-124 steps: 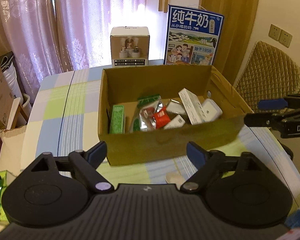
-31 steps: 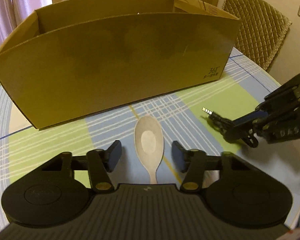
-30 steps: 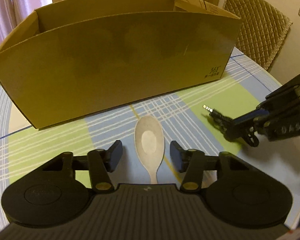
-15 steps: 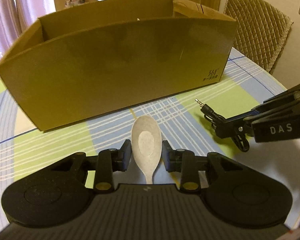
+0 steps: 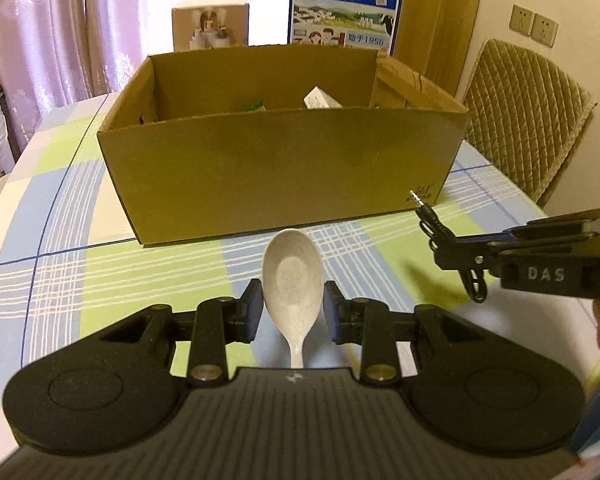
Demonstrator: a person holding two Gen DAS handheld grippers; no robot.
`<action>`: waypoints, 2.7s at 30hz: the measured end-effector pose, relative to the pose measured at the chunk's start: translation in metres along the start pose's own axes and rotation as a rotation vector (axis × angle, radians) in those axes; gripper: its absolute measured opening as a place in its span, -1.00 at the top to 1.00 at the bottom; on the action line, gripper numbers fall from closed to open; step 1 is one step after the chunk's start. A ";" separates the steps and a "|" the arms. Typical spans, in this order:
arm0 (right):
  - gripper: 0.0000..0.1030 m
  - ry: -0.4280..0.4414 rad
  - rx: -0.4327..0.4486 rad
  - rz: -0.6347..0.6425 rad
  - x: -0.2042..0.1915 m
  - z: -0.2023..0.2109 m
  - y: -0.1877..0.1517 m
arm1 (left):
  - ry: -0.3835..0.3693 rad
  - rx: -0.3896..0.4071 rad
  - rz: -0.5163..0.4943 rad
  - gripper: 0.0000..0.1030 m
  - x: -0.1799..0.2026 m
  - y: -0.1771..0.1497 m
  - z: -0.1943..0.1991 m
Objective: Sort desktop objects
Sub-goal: 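Lift the spoon and cable and carry them over the cardboard box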
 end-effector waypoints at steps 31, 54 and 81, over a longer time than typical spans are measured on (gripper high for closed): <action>0.79 0.023 0.099 -0.017 -0.017 0.028 0.008 | 0.018 0.030 0.080 0.48 -0.005 0.009 0.052; 0.79 0.023 0.117 -0.087 -0.024 0.057 0.006 | 0.030 0.064 0.084 0.48 -0.005 0.020 0.081; 0.79 0.003 0.161 -0.040 -0.003 0.069 0.071 | 0.024 0.080 0.061 0.48 -0.022 0.065 0.074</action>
Point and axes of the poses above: each gripper's, at about its wrist camera, not at the fingertips, and z roughly against the way its jaws point, x to its right, y to its top, the point moved 9 cm from there along -z, roughly the way its jaws point, and after that the axes turned 11 degrees about y, right-handed, at the moved point
